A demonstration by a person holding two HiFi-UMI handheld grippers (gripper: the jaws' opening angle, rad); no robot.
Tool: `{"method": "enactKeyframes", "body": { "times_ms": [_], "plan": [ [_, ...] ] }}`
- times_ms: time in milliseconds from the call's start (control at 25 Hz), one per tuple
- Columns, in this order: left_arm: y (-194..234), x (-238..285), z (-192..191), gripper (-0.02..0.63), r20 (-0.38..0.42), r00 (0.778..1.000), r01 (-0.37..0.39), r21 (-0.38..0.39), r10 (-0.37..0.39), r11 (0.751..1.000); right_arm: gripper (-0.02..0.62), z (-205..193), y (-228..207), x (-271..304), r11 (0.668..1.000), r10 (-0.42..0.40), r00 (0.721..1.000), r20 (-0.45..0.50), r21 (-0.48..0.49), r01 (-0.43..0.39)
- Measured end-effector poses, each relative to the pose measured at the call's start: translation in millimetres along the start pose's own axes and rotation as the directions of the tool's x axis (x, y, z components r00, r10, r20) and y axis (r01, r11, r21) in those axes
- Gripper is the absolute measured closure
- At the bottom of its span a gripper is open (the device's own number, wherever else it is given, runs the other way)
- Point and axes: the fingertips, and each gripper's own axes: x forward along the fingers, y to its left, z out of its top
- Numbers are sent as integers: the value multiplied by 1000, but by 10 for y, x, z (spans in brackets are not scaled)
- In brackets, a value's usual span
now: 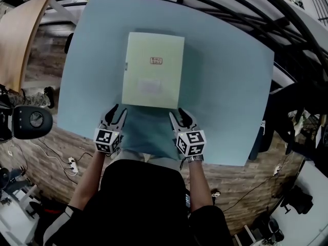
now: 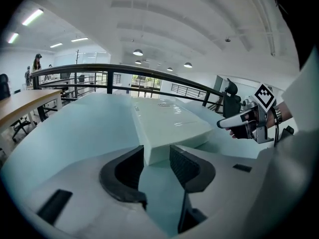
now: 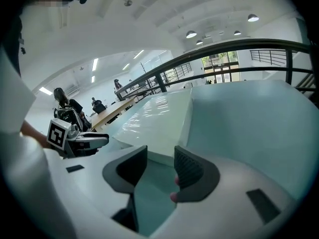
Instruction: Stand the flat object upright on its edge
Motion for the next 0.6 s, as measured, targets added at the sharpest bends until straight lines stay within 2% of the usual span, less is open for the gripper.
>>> {"method": "enactKeyframes", "body": {
  "times_ms": [200, 440, 600],
  "plan": [
    [-6, 39, -25, 408, -12, 1000, 10, -2, -10, 1000, 382, -87, 3, 46, 999, 29, 999, -31, -27, -30],
    [24, 162, -115, 376, -44, 997, 64, 20, -63, 998, 360, -194, -28, 210, 988, 56, 992, -116, -135, -72],
    [11, 220, -130, 351, -61, 994, 98, 33, -96, 995, 343, -198, -46, 274, 986, 69, 989, -131, -142, -87]
  ]
}}
